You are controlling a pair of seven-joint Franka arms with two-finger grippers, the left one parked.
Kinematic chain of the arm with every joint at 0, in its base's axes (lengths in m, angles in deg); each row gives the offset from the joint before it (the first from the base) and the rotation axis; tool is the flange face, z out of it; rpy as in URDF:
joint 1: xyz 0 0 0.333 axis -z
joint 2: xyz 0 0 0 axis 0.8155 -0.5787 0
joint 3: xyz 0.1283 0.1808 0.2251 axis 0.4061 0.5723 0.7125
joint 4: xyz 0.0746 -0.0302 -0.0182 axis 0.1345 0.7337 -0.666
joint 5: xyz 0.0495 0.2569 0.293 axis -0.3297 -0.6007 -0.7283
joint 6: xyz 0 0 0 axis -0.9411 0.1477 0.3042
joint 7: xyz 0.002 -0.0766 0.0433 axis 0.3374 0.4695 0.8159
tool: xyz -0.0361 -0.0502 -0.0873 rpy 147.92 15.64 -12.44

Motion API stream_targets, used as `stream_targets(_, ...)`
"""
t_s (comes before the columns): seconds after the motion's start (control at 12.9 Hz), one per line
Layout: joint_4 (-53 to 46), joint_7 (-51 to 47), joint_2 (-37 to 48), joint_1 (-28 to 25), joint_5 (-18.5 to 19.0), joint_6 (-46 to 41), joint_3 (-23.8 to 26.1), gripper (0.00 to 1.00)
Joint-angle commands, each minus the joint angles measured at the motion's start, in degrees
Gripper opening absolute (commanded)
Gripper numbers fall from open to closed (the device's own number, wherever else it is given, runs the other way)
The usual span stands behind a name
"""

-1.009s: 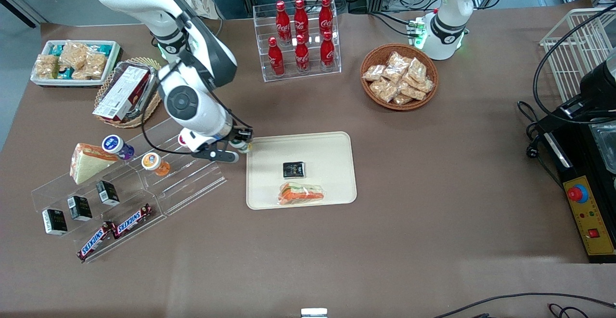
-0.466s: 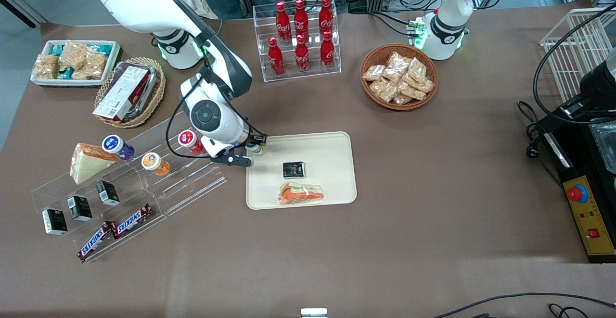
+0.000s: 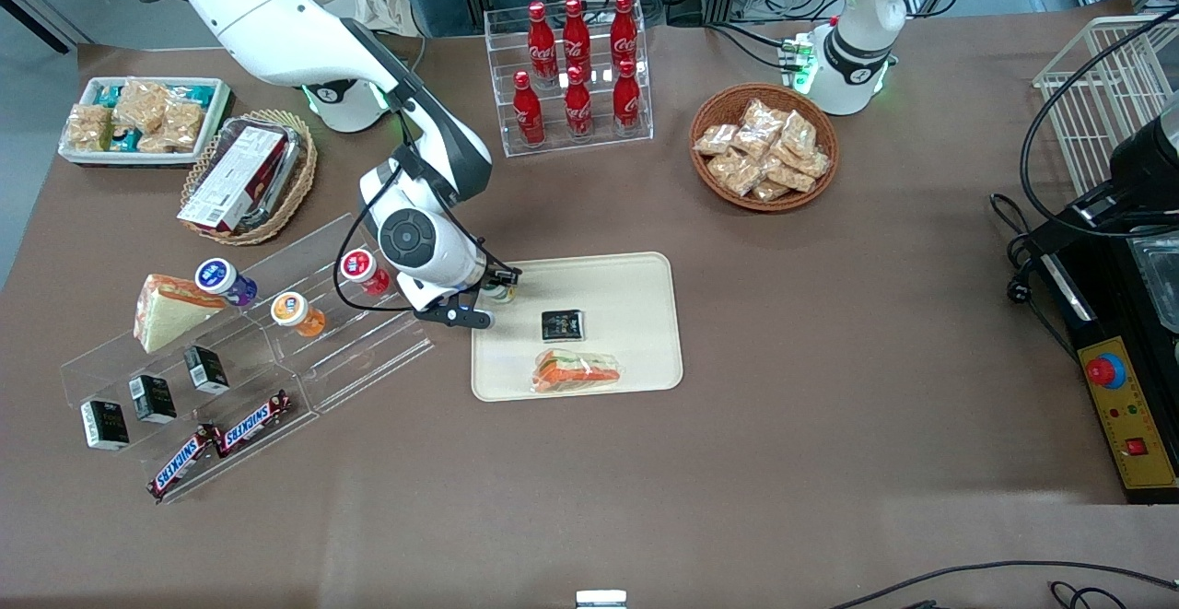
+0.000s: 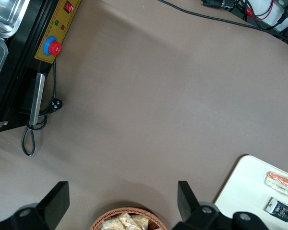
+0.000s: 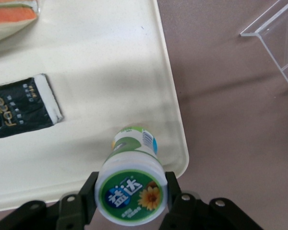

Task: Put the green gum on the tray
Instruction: 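Lower the bottle onto the tray corner and open the right gripper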

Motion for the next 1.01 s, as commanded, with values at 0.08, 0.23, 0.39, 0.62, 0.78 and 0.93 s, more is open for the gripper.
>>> stream_targets(0.08,-1.7,-1.1,-2.0,-0.4,0.9,0.6,-0.3,0.36)
stream_targets(0.23,-1.7,-1.2,-2.2,-0.4,0.9,1.2,-0.3,0.38)
stream_targets(0.39,-1.7,-1.3,-2.2,-0.4,0.9,1.3,-0.3,0.59)
stream_targets(0.62,-1.7,-1.1,-2.2,-0.4,1.9,1.7,-0.3,0.98)
stream_targets(0.78,-1.7,-0.8,-2.1,-0.3,2.9,1.7,-0.3,0.98)
stream_targets(0.93,-2.0,-0.3,-0.7,0.0,3.1,1.1,-0.3,0.98)
